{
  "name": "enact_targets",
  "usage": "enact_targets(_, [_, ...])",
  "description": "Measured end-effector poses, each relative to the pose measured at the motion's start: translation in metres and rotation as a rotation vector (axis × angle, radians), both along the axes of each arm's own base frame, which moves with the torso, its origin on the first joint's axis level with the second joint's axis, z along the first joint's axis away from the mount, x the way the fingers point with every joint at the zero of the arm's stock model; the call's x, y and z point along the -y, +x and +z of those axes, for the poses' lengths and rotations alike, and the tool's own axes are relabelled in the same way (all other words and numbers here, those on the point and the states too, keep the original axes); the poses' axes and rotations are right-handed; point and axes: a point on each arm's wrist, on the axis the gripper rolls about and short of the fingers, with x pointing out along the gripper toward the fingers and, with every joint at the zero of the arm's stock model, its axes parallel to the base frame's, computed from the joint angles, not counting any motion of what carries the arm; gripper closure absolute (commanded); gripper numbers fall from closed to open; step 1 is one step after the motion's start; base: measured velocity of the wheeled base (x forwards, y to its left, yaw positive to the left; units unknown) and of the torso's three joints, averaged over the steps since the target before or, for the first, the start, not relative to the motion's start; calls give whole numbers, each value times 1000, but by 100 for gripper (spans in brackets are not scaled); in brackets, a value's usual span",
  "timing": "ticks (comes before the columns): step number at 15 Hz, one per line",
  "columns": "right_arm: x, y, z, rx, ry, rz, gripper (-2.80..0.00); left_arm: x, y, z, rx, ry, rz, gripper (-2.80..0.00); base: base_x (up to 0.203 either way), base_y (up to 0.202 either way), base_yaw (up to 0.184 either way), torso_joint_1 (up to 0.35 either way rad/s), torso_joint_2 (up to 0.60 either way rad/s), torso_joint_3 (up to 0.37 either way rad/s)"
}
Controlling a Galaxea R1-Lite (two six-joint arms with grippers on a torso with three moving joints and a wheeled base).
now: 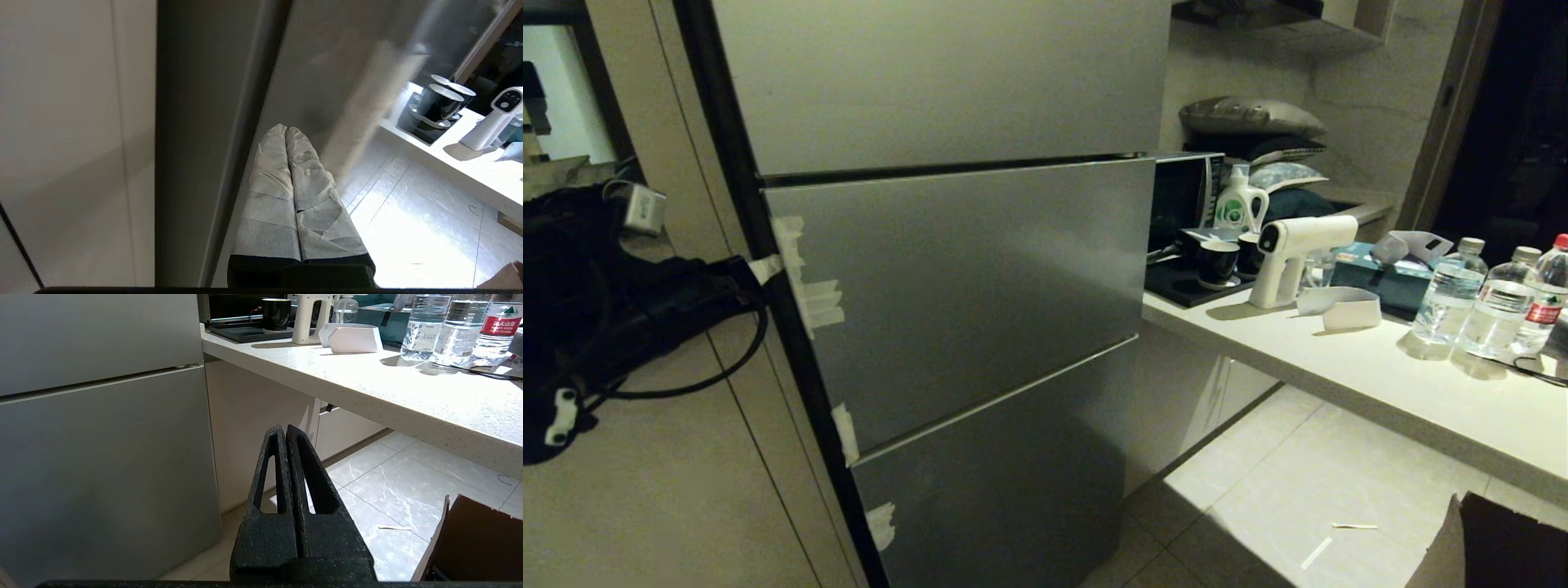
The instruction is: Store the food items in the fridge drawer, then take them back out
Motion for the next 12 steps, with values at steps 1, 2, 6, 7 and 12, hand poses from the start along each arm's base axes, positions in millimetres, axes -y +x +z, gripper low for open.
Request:
enact_targets(1, [0,0,0,0,0,0,0,1,1,-1,-4,-1,-6,0,0,0,0,0,0,0])
enact_targets(2, [0,0,0,0,0,0,0,4,2,-2,-7,-1,-13,0,0,0,0,0,0,0])
enact_targets(6, [0,0,0,0,0,0,0,11,1,-4,10,1,-65,0,0,0,0,0,0,0])
enact_targets(7, [0,0,0,0,0,0,0,12,0,-6,6,2,-74,0,0,0,0,0,0,0])
enact_targets(12, [0,0,0,0,0,0,0,21,-6,-11,-12,1,-136,0,0,0,0,0,0,0])
